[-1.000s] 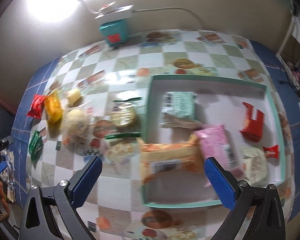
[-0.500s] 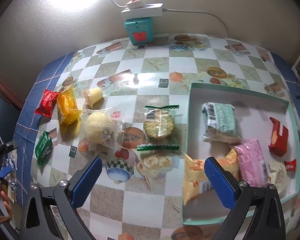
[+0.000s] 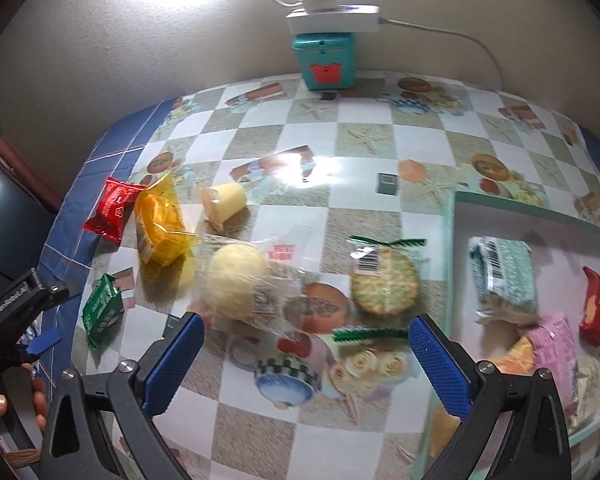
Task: Organize snacks
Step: 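Withdraw both open tools from the tray back toward the snack pile, then grasp the round bun bag with the right tool while the left tool grasps the green box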
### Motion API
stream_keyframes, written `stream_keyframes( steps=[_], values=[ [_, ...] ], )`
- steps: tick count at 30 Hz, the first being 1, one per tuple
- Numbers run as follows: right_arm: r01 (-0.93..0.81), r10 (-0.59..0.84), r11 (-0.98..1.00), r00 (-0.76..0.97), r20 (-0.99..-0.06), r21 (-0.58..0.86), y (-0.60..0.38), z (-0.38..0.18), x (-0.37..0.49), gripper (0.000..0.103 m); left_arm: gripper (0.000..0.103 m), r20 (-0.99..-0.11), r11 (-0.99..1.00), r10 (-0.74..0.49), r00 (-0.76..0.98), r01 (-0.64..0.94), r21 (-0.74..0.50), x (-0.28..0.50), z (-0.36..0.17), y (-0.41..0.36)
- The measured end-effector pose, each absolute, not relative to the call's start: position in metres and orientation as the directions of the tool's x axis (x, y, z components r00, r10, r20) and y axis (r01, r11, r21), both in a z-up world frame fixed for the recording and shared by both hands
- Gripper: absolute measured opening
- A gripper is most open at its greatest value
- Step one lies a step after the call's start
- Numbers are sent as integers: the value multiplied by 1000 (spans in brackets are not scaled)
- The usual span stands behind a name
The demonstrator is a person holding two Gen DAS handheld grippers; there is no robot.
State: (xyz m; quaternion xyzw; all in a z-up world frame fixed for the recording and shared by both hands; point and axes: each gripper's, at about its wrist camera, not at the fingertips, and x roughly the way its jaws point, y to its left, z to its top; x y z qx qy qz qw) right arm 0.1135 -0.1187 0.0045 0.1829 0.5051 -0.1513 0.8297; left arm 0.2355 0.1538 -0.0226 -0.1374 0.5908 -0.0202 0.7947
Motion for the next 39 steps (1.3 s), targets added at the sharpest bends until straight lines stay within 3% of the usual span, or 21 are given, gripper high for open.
stream_keyframes(
  steps=[28,32,35,39],
  values=[
    [372,-117,928,359,-926,27,-72,-46,195,103,99,-951,980,-125,283,-113,-163,258,-62,132],
    [383,-136,924,340,-930,5,-73,-51,195,96,93,-953,982,-118,281,-112,-155,258,-64,131],
    [389,-132,921,341,-931,12,-75,-51,195,91,77,-951,981,-113,289,-119,-153,257,-63,134],
    [400,-123,916,345,-931,27,-78,-49,192,85,76,-950,980,-113,291,-122,-154,256,-62,136]
  ],
)
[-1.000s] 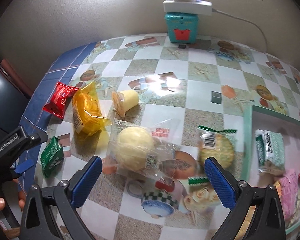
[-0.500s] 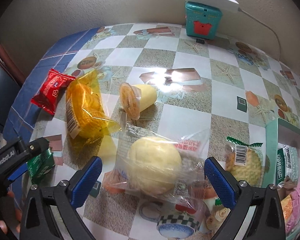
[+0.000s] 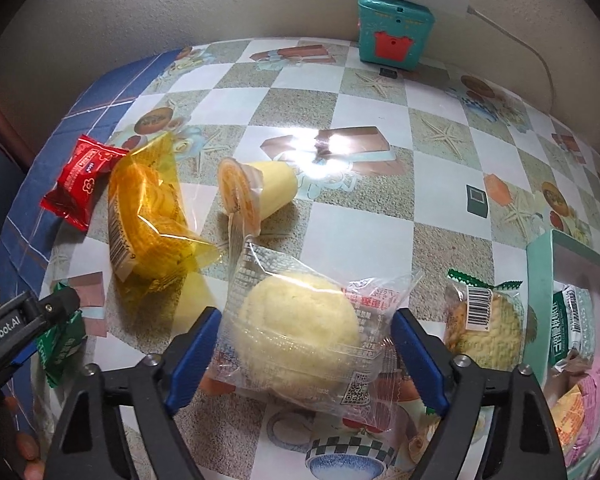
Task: Organize snacks
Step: 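Grasp the round bun bag with the right tool while the left tool grasps the green box, then carry the bun bag and green box into the tray and open both tools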
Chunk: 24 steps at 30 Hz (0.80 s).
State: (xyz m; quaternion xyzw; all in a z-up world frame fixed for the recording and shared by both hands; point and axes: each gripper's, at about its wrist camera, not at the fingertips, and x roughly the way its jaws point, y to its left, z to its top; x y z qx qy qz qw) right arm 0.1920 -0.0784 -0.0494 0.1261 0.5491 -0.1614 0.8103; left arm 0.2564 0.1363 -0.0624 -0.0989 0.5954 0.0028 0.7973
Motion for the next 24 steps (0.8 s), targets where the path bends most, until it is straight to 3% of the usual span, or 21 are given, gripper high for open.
stream_keyframes(
  steps=[9,24],
  values=[
    [416,-95,908,339,-936,59,-83,-46,178,77,74,-953,983,-103,284,-117,-141,245,-51,134],
    [440,6,879,373,-928,183,-89,-13,103,76,74,-929,989,-118,351,-41,-141,191,6,103]
  ],
)
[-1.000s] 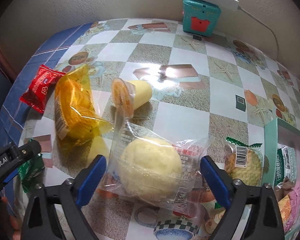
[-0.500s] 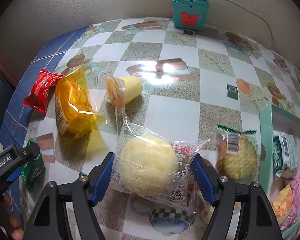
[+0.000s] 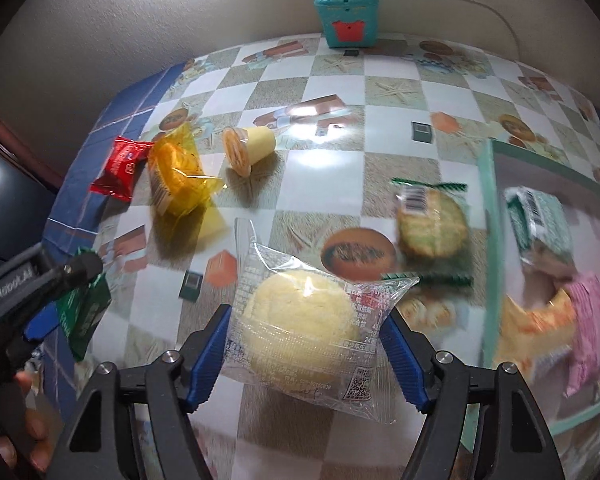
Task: Organize snacks
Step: 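Carry the bun bag and green box into the tray and open both tools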
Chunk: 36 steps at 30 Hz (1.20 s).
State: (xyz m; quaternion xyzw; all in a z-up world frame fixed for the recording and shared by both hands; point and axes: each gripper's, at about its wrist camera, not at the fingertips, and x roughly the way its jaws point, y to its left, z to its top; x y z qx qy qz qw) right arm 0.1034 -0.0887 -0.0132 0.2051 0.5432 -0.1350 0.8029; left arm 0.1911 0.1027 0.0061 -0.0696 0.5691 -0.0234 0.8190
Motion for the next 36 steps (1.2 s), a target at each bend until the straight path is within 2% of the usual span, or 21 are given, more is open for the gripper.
stream_keyframes(
  steps=[11,20,36],
  values=[
    [460,0,857,448,-894,231,-108,37,59,76,74,-886,993,-117,448,29,-117,151,54,78],
    [490,-24,831,504,-863,263,-139,68,31,76,74,-854,988,-153,497,54,-146,135,80,65],
    [577,-68,768,504,-861,277,-194,75,0,76,74,-825,980,-196,530,137,-145,112,102,14]
  ],
)
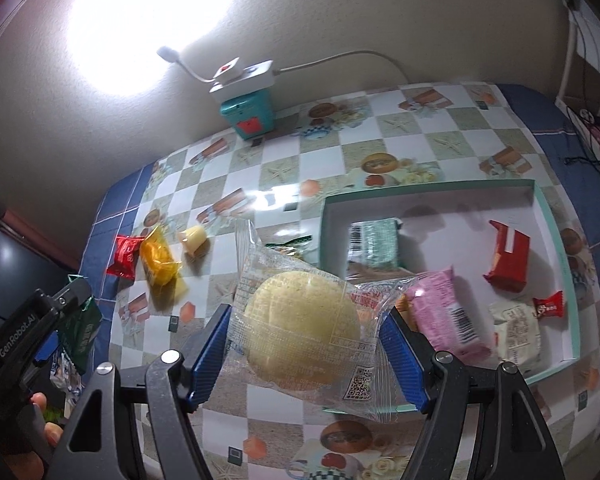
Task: Organize snacks
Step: 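Carry the bun bag and green box into the tray and open both tools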
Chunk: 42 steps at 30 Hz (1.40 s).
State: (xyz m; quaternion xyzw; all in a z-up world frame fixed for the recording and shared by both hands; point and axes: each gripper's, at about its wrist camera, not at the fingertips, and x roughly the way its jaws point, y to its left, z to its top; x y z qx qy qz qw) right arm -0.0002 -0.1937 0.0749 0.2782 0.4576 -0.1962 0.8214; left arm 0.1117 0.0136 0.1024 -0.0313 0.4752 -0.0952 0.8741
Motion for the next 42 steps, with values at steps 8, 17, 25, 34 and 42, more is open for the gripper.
stream_keyframes(
  steps=[8,17,25,34,42],
  values=[
    [650,-86,701,486,-870,294,-235,68,-23,76,74,-826,976,-201,526,179,-123,102,103,-11],
    [760,-141,580,447,-883,293,-292,60,-61,76,74,-828,967,-208,521,239,-92,91,103,-39],
    [837,-187,477,393,-900,267,-338,49,-95,76,74,-842,942,-233,486,328,-71,76,93,-81],
    [899,-215,377,319,-923,223,-372,32,-125,76,74,-856,883,-304,418,461,-88,54,83,-141],
    [914,-203,348,289,-936,206,-384,16,-127,76,74,-858,838,-333,391,540,-79,44,76,-189]
  ],
)
